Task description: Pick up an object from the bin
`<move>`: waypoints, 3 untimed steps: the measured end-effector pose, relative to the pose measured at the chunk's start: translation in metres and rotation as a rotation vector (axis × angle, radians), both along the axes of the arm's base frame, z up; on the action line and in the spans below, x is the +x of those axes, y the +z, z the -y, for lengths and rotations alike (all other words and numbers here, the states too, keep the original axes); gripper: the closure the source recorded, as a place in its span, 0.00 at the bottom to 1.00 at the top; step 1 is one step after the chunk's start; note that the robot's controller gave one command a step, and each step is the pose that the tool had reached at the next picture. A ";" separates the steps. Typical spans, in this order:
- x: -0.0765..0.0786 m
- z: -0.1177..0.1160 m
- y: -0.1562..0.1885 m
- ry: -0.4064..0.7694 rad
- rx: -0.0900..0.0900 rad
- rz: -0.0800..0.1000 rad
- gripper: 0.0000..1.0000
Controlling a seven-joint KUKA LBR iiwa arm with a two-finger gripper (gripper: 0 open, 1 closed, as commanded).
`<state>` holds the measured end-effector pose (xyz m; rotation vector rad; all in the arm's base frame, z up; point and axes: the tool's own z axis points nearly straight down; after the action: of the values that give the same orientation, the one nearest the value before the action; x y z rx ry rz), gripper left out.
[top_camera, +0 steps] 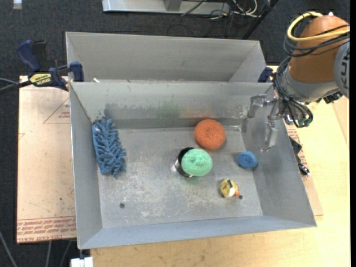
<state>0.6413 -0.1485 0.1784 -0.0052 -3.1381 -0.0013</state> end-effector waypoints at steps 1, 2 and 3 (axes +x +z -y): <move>0.001 -0.001 0.005 0.003 -0.001 0.006 0.00; -0.027 0.004 -0.063 0.016 0.002 -0.006 0.00; -0.028 0.005 -0.057 -0.022 0.001 0.004 0.00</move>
Offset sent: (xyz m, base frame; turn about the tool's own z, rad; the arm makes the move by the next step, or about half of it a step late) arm -0.0248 -0.0048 -0.0586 -0.0199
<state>0.6135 -0.1530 0.1217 -0.0395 -3.1422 -0.0027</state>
